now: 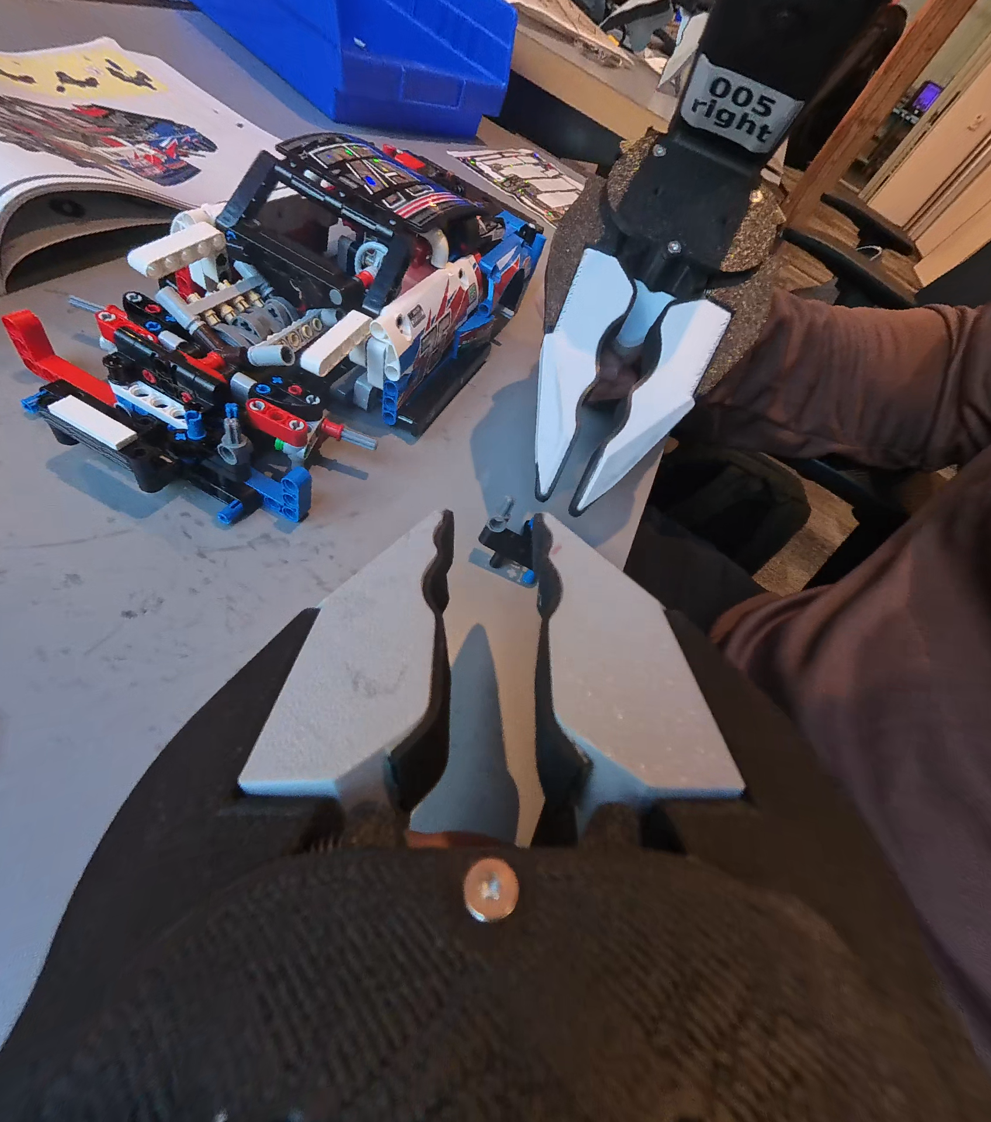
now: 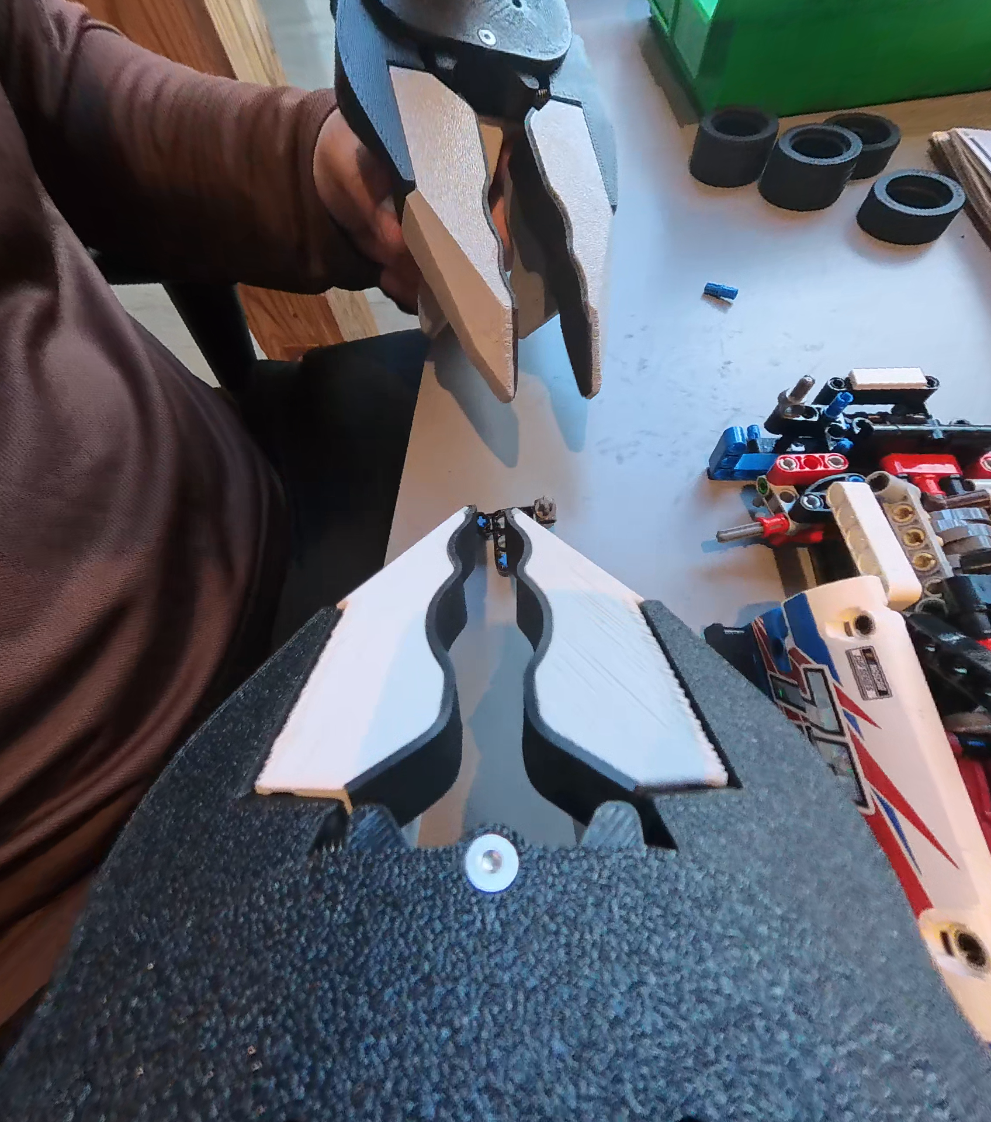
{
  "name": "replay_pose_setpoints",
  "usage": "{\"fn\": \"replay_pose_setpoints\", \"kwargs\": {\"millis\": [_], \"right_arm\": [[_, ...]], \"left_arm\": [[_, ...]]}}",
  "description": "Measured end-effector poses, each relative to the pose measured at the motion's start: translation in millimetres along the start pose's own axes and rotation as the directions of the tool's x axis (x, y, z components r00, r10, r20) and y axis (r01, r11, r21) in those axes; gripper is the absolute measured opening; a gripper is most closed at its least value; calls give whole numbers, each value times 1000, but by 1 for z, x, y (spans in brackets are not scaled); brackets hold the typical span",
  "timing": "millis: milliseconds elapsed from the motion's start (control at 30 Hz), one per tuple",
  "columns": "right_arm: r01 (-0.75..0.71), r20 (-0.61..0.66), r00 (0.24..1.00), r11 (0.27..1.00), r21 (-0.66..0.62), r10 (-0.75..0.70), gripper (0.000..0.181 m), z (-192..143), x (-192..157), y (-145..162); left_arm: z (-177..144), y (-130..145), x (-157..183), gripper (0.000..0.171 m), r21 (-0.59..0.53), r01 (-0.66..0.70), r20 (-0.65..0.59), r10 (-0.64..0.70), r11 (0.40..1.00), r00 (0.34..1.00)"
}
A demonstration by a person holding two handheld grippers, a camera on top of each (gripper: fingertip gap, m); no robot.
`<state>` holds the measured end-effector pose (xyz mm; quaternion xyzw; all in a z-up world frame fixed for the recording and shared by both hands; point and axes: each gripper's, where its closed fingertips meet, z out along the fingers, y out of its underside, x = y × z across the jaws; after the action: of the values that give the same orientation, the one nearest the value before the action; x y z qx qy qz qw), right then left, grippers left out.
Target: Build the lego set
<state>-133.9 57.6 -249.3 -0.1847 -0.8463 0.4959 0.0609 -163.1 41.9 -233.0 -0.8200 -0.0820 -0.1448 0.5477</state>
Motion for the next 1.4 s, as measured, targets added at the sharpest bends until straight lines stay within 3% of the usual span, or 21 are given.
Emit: {"fn": "replay_pose_setpoints", "kwargs": {"millis": [667,800,933,1067,1200,1400], "right_arm": [[32,-29,999,999,3,-32,6,0,2,-1],[61,-42,997,998,-18,-62,6,2,1,2],[84,-50,995,995,-46,-86,6,5,0,5],[83,-51,995,996,-29,-85,5,3,0,3],[72,-56,996,997,-6,-72,5,1,1,0],[76,-54,996,997,-10,-76,5,1,0,0]], "left_arm": [[0,-2,-1,24,17,2,17,-2,1000,1000],[-36,18,-53,19,-113,-19,298,52,993,953],[-77,13,-100,9,-79,30,518,15,996,855],[-76,21,-124,16,-168,71,584,41,983,811],[-60,31,-128,19,-236,123,554,30,964,832],[-57,29,-133,3,-266,89,572,83,960,816]]}}
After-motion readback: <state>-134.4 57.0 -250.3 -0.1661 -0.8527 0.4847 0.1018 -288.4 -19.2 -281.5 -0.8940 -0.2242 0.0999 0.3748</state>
